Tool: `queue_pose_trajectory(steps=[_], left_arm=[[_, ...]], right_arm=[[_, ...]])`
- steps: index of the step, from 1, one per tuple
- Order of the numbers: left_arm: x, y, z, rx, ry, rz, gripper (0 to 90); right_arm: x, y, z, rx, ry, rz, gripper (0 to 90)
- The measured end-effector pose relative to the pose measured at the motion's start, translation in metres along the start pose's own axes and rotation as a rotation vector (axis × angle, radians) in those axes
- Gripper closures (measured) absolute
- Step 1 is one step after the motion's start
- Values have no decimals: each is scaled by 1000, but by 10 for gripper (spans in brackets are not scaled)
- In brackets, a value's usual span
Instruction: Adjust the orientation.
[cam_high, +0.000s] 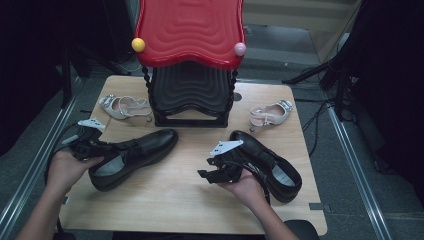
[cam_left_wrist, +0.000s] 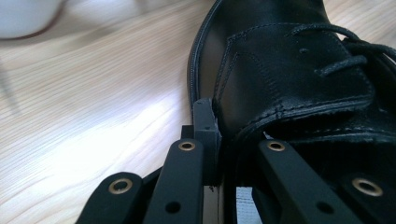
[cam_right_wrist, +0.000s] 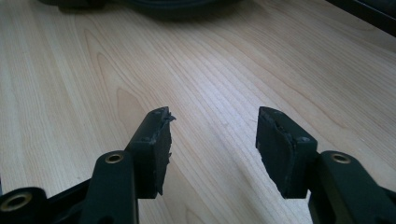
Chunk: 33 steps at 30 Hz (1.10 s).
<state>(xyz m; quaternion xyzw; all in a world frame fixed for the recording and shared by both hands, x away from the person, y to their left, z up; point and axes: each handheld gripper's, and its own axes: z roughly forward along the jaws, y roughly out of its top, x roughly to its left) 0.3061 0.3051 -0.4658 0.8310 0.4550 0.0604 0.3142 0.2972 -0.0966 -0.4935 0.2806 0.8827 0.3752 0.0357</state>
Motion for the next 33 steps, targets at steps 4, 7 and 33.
queue_pose_trajectory(steps=[4, 7, 33], left_arm=[[-15, 10, 10, 7, -24, 14, 841], [-24, 17, 18, 16, -37, 30, 841], [-74, 49, 78, 31, -118, 20, 825]], right_arm=[[0, -2, -2, -11, -6, 2, 463], [1, -4, -5, -9, -16, 9, 463], [9, -13, -11, -48, -68, 23, 468]])
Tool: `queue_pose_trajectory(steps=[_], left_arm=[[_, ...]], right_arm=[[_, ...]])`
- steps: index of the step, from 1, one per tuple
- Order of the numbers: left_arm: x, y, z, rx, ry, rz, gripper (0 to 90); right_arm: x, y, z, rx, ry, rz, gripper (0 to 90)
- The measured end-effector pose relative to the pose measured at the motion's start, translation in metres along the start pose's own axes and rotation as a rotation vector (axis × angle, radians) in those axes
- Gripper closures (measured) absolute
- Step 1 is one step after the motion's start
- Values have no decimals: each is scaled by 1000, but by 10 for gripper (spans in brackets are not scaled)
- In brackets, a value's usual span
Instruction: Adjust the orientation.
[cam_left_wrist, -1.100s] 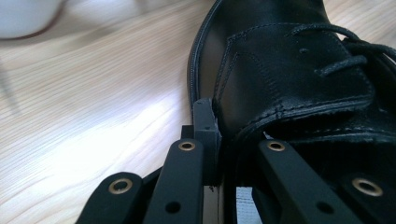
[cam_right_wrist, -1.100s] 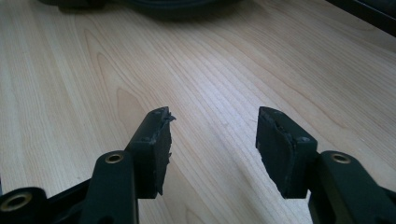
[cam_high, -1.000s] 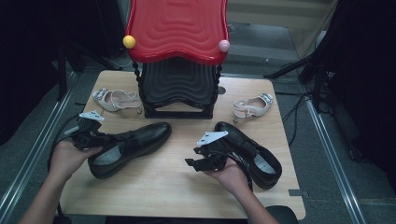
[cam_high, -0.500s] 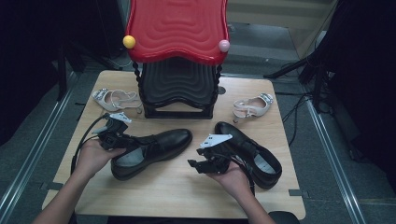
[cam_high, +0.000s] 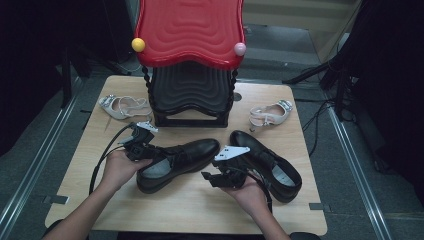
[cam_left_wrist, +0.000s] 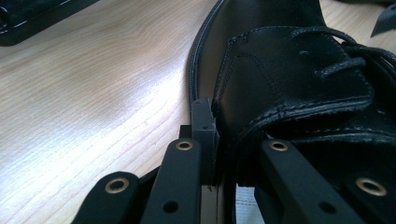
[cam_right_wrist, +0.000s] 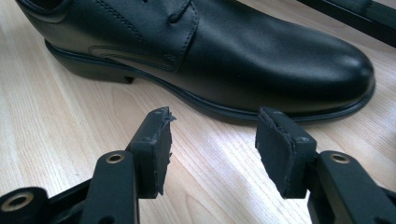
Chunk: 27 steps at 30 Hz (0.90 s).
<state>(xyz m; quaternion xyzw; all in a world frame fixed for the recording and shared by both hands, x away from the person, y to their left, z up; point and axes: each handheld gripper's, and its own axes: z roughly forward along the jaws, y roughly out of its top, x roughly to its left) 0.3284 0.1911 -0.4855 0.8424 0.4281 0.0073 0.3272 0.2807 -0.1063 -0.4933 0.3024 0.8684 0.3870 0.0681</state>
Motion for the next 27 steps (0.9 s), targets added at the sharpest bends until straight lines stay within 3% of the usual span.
queue_pose_trajectory(steps=[8, 12, 15, 18, 24, 27], left_arm=[[4, -1, 1, 18, -30, 5, 731], [8, 0, -5, 36, -12, 28, 597], [10, -1, -15, 32, 5, 53, 548], [13, -1, -30, 2, -55, 36, 504], [16, -2, -56, -21, -72, 57, 517], [18, -3, -65, -23, -70, 73, 572]], right_arm=[[0, 0, 4, 9, -16, 8, 469], [0, 0, 3, 7, -19, 16, 473], [-1, 1, 2, 14, -16, 46, 482], [1, 1, 2, 12, -22, 45, 483], [4, 2, 5, 13, -22, 28, 498], [6, 3, 6, 15, -22, 26, 510]])
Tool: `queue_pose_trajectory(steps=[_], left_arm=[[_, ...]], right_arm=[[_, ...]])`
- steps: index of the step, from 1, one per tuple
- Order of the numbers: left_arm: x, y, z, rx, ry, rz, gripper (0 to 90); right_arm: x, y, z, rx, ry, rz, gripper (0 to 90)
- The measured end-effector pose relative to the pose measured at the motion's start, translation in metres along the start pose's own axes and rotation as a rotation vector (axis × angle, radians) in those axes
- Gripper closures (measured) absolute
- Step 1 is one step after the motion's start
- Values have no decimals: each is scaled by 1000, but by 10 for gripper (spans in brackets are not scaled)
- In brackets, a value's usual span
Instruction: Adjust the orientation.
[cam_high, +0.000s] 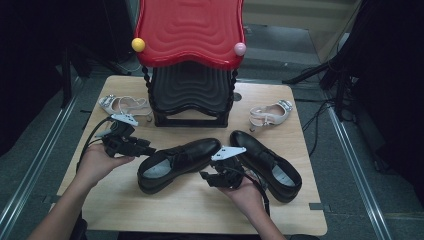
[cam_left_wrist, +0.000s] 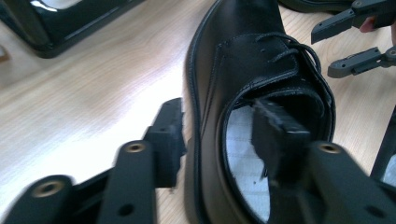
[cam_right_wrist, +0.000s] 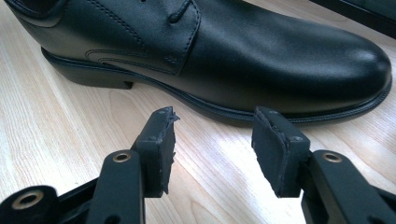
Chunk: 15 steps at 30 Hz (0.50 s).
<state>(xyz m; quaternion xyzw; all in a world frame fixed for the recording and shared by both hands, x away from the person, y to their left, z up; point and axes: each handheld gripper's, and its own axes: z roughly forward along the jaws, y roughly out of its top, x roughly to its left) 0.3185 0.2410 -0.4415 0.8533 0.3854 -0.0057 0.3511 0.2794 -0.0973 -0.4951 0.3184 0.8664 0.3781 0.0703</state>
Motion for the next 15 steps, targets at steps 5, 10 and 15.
queue_pose_trajectory(steps=[5, 10, 15], left_arm=[[8, -6, -7, 4, -18, 5, 785], [17, -13, 3, 31, -14, 12, 883], [25, -16, 15, 54, -3, 25, 886]], right_arm=[[3, 1, 2, -10, 7, 18, 573], [6, 3, 5, -24, 21, 49, 676], [9, 4, 10, -31, 11, 53, 828]])
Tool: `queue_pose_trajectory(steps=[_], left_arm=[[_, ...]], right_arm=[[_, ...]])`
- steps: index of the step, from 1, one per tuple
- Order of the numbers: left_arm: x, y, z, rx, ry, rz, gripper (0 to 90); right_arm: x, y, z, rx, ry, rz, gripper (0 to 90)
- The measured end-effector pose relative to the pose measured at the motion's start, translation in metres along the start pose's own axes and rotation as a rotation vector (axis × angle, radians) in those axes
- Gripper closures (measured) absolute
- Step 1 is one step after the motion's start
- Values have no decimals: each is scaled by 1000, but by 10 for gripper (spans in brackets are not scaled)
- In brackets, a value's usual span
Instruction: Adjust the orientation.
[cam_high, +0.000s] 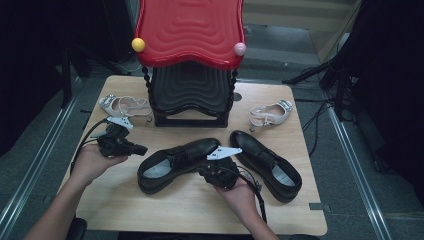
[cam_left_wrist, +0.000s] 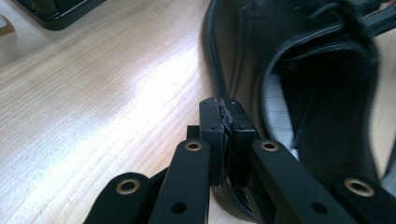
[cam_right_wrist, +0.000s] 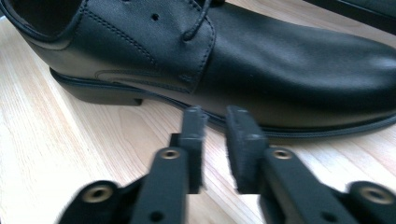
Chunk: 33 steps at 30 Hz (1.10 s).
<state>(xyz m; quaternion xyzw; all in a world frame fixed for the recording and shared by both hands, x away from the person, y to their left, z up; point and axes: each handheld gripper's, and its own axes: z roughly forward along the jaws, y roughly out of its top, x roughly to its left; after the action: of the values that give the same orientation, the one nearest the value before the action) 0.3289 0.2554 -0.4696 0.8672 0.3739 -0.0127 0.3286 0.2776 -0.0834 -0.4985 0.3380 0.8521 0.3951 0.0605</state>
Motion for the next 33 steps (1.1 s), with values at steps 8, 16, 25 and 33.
queue_pose_trajectory(steps=[8, 16, 25, 33], left_arm=[[3, 1, 26, 26, -4, 23, 887], [-4, 5, 44, 62, -32, 50, 898], [-8, 3, 46, 46, -54, 34, 900], [-19, 5, 50, 49, -77, 41, 900]], right_arm=[[11, 3, 17, 25, 23, -4, 900], [13, 4, 23, 34, 21, -10, 900], [11, 3, 22, 38, 7, -33, 900], [1, 2, 18, 46, 18, 36, 900]])
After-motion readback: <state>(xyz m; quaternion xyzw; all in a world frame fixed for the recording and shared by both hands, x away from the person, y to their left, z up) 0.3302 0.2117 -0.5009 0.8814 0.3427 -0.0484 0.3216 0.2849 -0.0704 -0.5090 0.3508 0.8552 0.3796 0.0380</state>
